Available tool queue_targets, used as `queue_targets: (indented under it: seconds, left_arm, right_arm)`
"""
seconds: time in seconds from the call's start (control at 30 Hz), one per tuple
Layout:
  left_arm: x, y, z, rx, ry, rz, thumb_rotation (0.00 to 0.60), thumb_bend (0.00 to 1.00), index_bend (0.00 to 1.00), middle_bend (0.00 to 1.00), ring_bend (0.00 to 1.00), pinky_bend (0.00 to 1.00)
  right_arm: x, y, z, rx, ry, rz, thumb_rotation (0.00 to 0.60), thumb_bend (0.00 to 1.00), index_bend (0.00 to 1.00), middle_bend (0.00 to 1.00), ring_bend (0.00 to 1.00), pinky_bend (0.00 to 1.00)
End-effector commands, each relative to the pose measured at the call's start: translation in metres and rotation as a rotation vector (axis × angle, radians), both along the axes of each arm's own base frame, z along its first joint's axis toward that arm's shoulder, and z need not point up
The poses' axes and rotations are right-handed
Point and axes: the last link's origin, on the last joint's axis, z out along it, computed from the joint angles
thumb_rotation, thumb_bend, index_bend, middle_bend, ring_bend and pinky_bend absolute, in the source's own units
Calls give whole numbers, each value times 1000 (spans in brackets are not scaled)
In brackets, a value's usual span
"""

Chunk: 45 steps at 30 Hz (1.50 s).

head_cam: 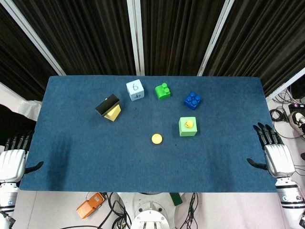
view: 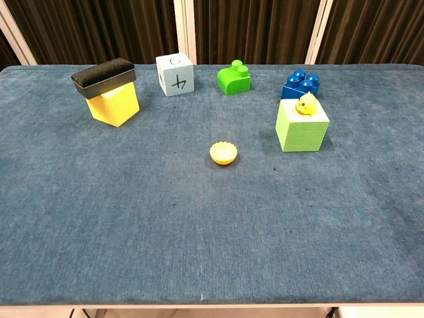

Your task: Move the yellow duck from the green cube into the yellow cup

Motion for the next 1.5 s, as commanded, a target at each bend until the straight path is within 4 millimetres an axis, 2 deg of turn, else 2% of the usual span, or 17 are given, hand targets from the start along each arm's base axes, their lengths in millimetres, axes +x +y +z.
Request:
queue_targets:
  seconds: [0.03,0.2,0.47,0.6,0.77,1.03,1.3,1.5]
  left_arm:
    - [0,2,0,0,-1,2,600,47,76,80,58,0]
    - [0,2,0,2,1,0,600,47,76,80,57,0]
    - [0,2,-1,1,-9,-9,600,46,76,80,58,0]
    - [-2,0,-1,1,-10,1,600,47,76,80,58,0]
    - [-5,-3,-1,-2,-8,21,600,46,76,80,58,0]
    - [-9,-4,-1,-4,-6,39,600,46,76,80,57,0]
    - [-12,-5,-1,-4,-8,50,600,46,76,80,57,0]
    - [-15,-7,-2,-5,-9,61,600,46,76,80,58,0]
  right_arm:
    - [2,-2,-1,6,1,2,600,171,0,96,43,200]
    - [10,-15,-8,61,15,19,600,173,0,97,42,201]
    - [70,-98,-42,240,35,120,600,182,32,97,47,207]
    - [99,-136,-67,310,31,142,600,213,121,97,50,216]
    - [121,-164,-93,361,37,143,600,286,262,97,70,227]
    - [131,-181,-119,432,45,111,600,362,372,123,88,231]
    - [132,-187,-127,450,62,94,600,388,417,132,97,232]
    - [129,-189,-128,458,63,72,600,448,493,153,109,234]
